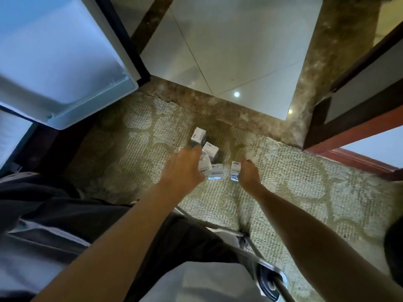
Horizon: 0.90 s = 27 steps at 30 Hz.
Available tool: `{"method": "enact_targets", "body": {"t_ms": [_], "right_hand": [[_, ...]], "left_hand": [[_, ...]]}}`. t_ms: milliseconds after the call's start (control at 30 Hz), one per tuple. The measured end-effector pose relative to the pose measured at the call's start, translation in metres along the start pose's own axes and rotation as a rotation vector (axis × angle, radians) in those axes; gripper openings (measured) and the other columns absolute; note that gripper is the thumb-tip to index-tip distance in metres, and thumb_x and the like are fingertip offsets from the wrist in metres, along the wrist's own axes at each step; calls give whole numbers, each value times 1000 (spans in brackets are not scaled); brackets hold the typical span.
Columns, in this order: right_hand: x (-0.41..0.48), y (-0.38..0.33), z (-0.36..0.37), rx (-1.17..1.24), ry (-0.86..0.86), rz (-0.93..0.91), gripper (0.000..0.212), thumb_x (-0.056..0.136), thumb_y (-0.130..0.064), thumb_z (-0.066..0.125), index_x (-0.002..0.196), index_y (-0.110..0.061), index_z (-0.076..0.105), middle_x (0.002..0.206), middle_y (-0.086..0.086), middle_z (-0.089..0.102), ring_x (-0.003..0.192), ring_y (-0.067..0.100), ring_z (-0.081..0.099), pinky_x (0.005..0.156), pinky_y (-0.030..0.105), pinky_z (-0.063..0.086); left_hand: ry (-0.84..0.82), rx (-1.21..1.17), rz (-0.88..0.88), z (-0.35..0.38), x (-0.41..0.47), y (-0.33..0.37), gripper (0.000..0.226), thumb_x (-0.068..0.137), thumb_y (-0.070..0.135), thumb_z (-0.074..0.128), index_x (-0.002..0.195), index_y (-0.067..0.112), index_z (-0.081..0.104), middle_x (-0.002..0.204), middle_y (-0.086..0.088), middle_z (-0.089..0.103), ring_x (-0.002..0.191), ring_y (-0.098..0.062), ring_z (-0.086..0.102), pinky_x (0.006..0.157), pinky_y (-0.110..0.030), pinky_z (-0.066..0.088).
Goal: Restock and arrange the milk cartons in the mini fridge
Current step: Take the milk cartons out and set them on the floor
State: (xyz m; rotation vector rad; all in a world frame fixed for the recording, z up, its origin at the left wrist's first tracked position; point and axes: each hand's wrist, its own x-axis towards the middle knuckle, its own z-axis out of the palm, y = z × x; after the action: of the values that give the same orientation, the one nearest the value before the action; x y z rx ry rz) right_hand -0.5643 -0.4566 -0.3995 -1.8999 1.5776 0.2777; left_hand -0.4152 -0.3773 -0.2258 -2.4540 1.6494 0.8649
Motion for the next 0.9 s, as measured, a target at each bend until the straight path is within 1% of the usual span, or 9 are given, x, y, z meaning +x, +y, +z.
{"method": "enact_targets", "body": {"t_ms": [167,333,400,500,633,700,800,867,900], "right_hand": [[-2,16,25,-28,-20,-42,45,91,0,46,135,-8,39,116,21,54,105,38,58,85,43,49],[-2,7,14,-160,-117,-38,45,90,-2,49,134,-2,37,130,20,46,117,35,52,93,42,46],[-5,-1,0,-208,-92,-136,47,89,-3,49,134,0,36,137,20,41,124,35,44,100,42,40],[-23,-19,-37,-17,-103,-399,61,82,-3,62,137,-3,35,139,14,42,126,29,43,96,33,40],[-53,-41,-77,168,-242,-608,72,76,-12,74,139,-14,38,133,1,50,95,12,57,69,13,43],[-58,-46,-79,211,-244,-649,64,76,-12,74,133,-14,45,125,1,58,79,8,58,67,17,48],[-52,-49,-71,245,-191,-605,44,75,-13,74,116,-10,56,108,6,68,84,17,65,75,39,55],[-46,-48,-68,252,-156,-579,38,74,-14,75,105,-7,55,99,8,70,83,20,67,68,36,55],[-44,-47,-69,249,-129,-591,36,73,-14,76,101,-6,54,97,8,70,79,18,65,62,27,54]], "left_hand": [[-89,-61,-20,22,-3,6,43,80,18,68,118,11,49,117,-10,56,105,-27,60,88,-41,53],[-98,-59,-1,25,3,10,41,82,17,67,118,10,49,117,-10,55,105,-27,59,86,-37,53],[-86,-42,4,22,6,10,44,82,16,66,121,10,47,118,-10,54,108,-26,57,87,-36,51],[-63,-22,0,16,9,6,46,82,16,67,123,10,47,120,-10,54,109,-26,57,88,-35,51],[-31,10,-6,12,8,3,42,83,15,67,121,8,50,120,-10,52,108,-27,58,87,-31,49],[-11,18,5,12,8,5,42,83,16,67,121,8,50,120,-10,52,107,-26,58,86,-31,49],[13,-4,34,13,9,11,42,84,16,65,122,7,49,120,-10,52,107,-26,58,87,-32,49],[36,-20,66,12,12,17,39,85,13,63,121,6,50,120,-11,52,106,-27,58,86,-33,49],[46,-31,86,10,14,20,37,85,10,62,120,5,50,122,-11,51,106,-28,58,86,-33,49]]}}
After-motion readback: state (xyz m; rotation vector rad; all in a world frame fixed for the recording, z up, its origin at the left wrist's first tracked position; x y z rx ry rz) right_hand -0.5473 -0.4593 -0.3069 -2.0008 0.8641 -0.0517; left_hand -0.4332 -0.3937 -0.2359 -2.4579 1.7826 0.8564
